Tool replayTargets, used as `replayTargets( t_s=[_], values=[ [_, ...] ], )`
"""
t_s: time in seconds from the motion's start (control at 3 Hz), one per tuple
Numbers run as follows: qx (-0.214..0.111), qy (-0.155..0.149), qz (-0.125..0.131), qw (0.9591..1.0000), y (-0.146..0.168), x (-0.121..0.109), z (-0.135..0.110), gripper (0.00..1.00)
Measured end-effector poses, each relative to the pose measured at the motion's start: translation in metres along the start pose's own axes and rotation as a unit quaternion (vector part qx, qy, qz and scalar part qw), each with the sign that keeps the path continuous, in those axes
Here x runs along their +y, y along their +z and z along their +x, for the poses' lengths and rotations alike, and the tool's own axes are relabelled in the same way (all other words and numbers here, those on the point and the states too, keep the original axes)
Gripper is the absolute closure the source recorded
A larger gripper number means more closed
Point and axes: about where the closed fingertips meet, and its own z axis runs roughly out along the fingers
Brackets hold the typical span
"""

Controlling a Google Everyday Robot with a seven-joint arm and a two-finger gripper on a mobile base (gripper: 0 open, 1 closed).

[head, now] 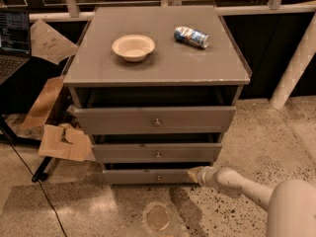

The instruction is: Open bottom drawer

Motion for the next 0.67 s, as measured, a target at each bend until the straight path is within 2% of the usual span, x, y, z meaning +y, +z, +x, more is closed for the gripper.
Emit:
replayTargets(
  t_s=[0.67],
  values=[
    [-0.025,0.039,0.039,0.9982,0.0102,-0.0095,0.0108,1.0]
  ],
)
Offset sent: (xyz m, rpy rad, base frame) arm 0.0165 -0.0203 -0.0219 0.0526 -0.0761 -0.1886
